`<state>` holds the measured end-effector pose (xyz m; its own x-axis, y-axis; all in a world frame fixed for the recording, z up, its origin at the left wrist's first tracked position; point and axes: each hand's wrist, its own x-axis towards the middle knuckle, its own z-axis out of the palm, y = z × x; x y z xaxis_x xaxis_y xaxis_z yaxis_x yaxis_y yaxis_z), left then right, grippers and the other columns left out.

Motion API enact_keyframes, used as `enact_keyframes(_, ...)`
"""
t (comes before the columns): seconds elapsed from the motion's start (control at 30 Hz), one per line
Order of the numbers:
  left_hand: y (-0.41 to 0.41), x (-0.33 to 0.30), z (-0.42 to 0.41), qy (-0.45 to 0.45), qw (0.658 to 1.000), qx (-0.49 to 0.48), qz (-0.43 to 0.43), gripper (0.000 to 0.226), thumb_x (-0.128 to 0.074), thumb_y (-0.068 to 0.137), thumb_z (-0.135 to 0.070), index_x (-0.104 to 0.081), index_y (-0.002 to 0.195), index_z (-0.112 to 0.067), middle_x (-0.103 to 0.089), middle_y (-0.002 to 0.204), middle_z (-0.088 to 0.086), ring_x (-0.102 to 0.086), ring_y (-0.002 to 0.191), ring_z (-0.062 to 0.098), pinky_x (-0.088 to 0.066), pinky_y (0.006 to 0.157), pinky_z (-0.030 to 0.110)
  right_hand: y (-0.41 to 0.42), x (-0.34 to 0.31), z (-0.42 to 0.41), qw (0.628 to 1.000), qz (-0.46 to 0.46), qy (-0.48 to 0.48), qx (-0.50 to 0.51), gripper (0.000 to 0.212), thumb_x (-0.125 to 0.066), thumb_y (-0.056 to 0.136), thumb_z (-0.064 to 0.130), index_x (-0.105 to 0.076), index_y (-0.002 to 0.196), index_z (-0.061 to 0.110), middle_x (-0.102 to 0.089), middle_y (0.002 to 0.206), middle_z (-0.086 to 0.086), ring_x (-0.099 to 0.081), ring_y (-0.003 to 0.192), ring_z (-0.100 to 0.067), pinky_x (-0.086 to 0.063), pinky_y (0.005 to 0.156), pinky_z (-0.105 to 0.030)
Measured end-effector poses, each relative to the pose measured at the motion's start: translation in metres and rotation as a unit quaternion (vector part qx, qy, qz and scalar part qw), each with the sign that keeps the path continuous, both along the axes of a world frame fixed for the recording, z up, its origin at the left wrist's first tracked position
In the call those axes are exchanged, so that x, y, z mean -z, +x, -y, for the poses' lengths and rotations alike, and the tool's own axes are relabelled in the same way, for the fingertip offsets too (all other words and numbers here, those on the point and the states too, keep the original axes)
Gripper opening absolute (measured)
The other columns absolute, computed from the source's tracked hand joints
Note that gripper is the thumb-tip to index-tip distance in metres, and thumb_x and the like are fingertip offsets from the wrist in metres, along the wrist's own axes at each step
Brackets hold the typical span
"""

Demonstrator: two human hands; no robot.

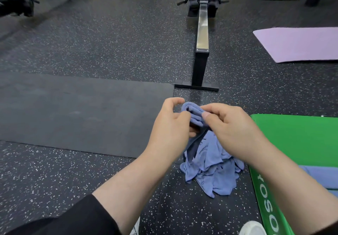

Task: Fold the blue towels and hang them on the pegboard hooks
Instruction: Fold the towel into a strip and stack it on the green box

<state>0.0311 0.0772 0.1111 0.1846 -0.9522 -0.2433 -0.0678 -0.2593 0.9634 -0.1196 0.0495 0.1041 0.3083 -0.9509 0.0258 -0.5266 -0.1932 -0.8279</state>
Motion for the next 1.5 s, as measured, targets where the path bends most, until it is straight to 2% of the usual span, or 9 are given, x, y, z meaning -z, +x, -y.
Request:
enact_keyframes(0.1,-0.001,0.0,-0.002,-0.01,0.997,0.005,-0.07,0.049,-0.035,0.094,0.002,-0.05,0.127,-0.03,-0.074,0.076,-0.001,-0.071,0.07,0.014,-0.063,0.082,0.035,-0.006,-0.004,0.002,0.996,0.03,0.038,-0.068,0.027,-0.066,0.096,0.02,-0.068,0.117,0.036,-0.075,0.106,0.019,-0.069,0.101,-0.002,-0.053,0.096,-0.036)
enact_keyframes(0.2,0.002,-0.001,-0.001,-0.023,0.995,0.026,-0.09,0.056,-0.033,0.093,0.006,-0.046,0.133,-0.03,-0.077,0.085,0.007,-0.076,0.079,0.023,-0.061,0.084,0.038,-0.01,-0.001,0.007,0.999,0.0,0.004,-0.049,0.038,-0.068,0.09,0.011,-0.067,0.115,0.039,-0.073,0.108,0.018,-0.068,0.104,-0.004,-0.052,0.098,-0.043)
enact_keyframes(0.37,0.016,0.005,0.006,-0.082,0.991,0.026,0.102,0.043,-0.049,0.094,-0.015,-0.049,0.13,-0.039,-0.066,0.095,-0.011,-0.066,0.084,0.01,-0.053,0.08,0.036,-0.014,-0.005,0.011,0.999,0.029,-0.012,-0.008,0.038,-0.057,0.092,0.0,-0.071,0.104,0.033,-0.073,0.092,0.025,-0.064,0.082,0.007,-0.047,0.077,-0.018)
enact_keyframes(0.47,0.024,0.004,0.007,-0.035,0.983,0.14,0.116,0.036,-0.055,0.097,-0.029,-0.057,0.132,-0.033,-0.065,0.12,-0.017,-0.06,0.107,-0.005,-0.046,0.097,0.025,-0.015,-0.007,0.01,0.993,0.114,0.007,-0.006,0.035,-0.054,0.091,0.003,-0.073,0.109,0.026,-0.076,0.105,0.013,-0.068,0.1,-0.005,-0.05,0.094,-0.034)
enact_keyframes(0.63,0.026,0.01,-0.001,-0.056,0.955,0.215,0.197,0.025,-0.054,0.101,-0.039,-0.055,0.085,-0.02,-0.054,0.072,-0.018,-0.048,0.069,0.005,-0.041,0.07,0.033,-0.017,-0.013,0.01,0.988,0.154,0.015,-0.027,0.036,-0.058,0.089,0.003,-0.07,0.115,0.025,-0.075,0.11,0.009,-0.068,0.105,-0.008,-0.05,0.097,-0.033)
enact_keyframes(0.77,0.024,0.01,-0.001,-0.07,0.96,0.195,0.186,0.027,-0.066,0.093,-0.045,-0.056,0.09,-0.02,-0.064,0.079,-0.008,-0.058,0.074,0.014,-0.048,0.07,0.037,-0.017,-0.017,0.008,0.993,0.104,0.027,-0.057,0.024,-0.076,0.086,0.01,-0.071,0.107,0.022,-0.076,0.097,0.011,-0.066,0.087,0.002,-0.05,0.08,-0.017)
enact_keyframes(0.9,0.024,0.011,-0.001,-0.067,0.961,0.188,0.193,0.032,-0.076,0.085,-0.047,-0.057,0.097,-0.024,-0.068,0.088,-0.009,-0.064,0.082,0.011,-0.052,0.077,0.037,-0.017,-0.015,0.009,0.997,0.073,-0.003,-0.031,0.006,-0.072,0.092,0.018,-0.071,0.097,0.02,-0.075,0.091,0.003,-0.067,0.085,-0.016,-0.052,0.083,-0.04)
enact_keyframes(1.33,0.038,0.016,-0.008,0.08,0.946,0.297,0.104,0.041,-0.086,0.073,-0.036,-0.071,0.109,-0.025,-0.078,0.105,-0.001,-0.073,0.102,0.022,-0.054,0.099,0.051,-0.039,-0.009,0.022,0.975,0.145,0.029,0.163,0.021,-0.062,0.087,0.041,-0.072,0.094,0.024,-0.074,0.09,-0.008,-0.063,0.078,-0.019,-0.058,0.082,-0.059)
enact_keyframes(1.5,0.05,0.019,-0.013,0.1,0.938,0.305,0.128,0.041,-0.086,0.07,-0.035,-0.07,0.107,-0.028,-0.078,0.103,-0.002,-0.073,0.103,0.025,-0.055,0.096,0.052,-0.042,-0.006,0.023,0.962,0.189,0.047,0.193,0.015,-0.06,0.098,0.031,-0.069,0.092,0.02,-0.067,0.082,-0.003,-0.058,0.072,-0.016,-0.054,0.061,-0.036)
